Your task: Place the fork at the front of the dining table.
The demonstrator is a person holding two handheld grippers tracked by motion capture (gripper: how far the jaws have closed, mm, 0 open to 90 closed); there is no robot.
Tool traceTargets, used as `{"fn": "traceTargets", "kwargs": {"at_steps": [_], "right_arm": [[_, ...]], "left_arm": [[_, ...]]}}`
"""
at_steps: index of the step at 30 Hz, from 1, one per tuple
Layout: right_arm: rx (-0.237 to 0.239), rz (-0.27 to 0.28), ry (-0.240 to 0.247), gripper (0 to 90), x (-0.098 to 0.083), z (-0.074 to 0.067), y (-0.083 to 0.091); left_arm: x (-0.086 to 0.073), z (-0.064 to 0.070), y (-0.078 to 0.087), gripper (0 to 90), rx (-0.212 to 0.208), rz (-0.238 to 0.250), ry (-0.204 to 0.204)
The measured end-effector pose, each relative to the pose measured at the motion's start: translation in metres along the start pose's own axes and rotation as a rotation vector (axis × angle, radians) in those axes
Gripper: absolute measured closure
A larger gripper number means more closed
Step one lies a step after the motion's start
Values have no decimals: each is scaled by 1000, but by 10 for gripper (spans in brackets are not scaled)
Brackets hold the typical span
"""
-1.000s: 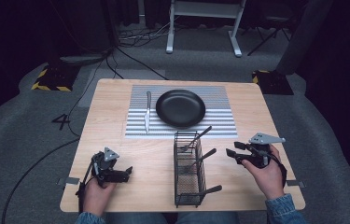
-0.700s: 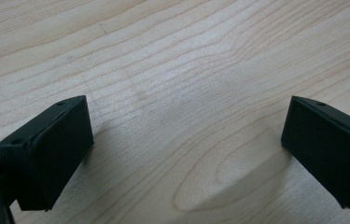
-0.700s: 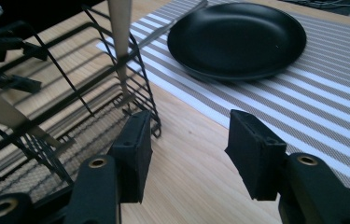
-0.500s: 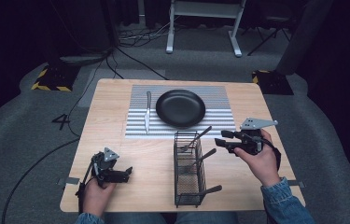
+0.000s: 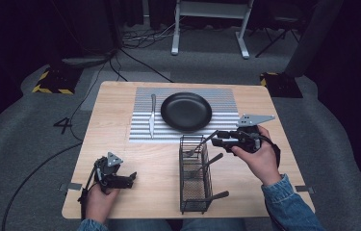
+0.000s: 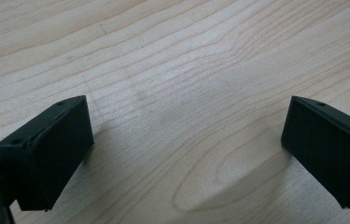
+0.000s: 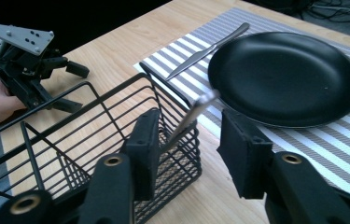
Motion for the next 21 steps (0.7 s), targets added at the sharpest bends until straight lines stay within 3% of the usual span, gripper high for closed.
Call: {"fn": "traceTargets", "kwargs": {"at_steps": [7, 13, 21], "right_arm": [[9, -30, -2, 648, 3, -2, -8], [1, -55, -8, 742, 4, -2, -11], [5, -56, -20, 789, 4, -1, -11]], "left_arm": [[0, 0, 0, 23, 0, 0, 0], [0, 0, 0, 23, 0, 1, 0], [0, 0, 0, 23, 0, 0, 0]]}}
Point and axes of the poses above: each handheld gripper's, and its own axes: y roughly backward along the jaws, x roughly out of its top, z roughly to its right, the point moved 6 cm from there along -y, roughly forward along the jaws, and after that the axes turned 9 degrees about -x, right-handed, at the moved point
